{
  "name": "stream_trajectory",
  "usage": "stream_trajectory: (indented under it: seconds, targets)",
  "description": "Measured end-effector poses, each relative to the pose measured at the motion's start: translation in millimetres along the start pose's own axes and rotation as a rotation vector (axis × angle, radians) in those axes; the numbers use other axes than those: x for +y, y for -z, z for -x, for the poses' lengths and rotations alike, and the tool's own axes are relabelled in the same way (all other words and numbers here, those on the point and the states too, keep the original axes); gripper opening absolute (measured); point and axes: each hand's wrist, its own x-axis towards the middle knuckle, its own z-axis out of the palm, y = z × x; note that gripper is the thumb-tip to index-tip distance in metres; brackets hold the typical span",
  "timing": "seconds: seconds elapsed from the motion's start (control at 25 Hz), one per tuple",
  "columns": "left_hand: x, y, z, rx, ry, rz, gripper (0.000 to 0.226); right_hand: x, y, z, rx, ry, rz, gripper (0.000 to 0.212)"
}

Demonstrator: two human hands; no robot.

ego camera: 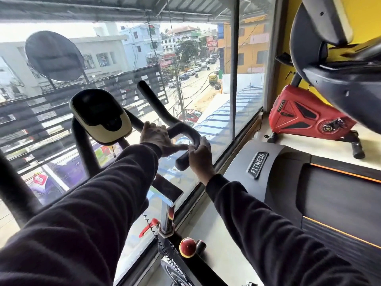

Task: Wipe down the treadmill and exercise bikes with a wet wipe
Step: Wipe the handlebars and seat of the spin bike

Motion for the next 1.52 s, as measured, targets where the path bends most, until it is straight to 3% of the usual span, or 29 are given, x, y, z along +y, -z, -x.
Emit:
stream_trajectory:
  seconds: [0.08,0.2,0.36,0.56,0.72,0.88,1.0,1.16,1.28,1.52]
  targets:
    - [4,4,-2,-0.024,-0.021,-0.109,0.109,10,-2,14,0.004,0.206,0.195,0.049]
    - [5,5,-10,-0.024,-0.014,-0.086,0.103,24,7,12,-0.078,0.397,0.381,0.061]
    - [8,10,-15,-0.072,-0.002,-0.074,0.092,3,24,-46,-0.343,0.312,0.539,0.060]
    - [8,7,-29,-0.109,0.033,-0.067,0.087,24,26,-20,-0.271,0.567,0.537,0.055]
    - [6,6,-38,-0.137,0.048,-0.053,0.086,7,22,-60,-0.373,0.355,0.445,0.053]
    - [8,10,-42,-0.195,0.078,-0.014,0.085,27,24,-52,-0.333,0.290,0.154,0.052]
    - [9,18,-44,-0.198,0.090,0.021,0.081,10,25,-78,-0.387,0.143,-0.027,0.027]
    - [9,19,-46,-0.211,0.065,-0.003,0.074,9,23,-89,-0.384,0.190,0.050,0.039]
    - [7,17,-50,-0.238,0.086,0.026,0.078,5,20,-101,-0.463,0.098,0.062,0.030]
    - [8,19,-51,-0.270,0.067,0.056,0.069,-3,10,-119,-0.526,0.168,0.078,0.022]
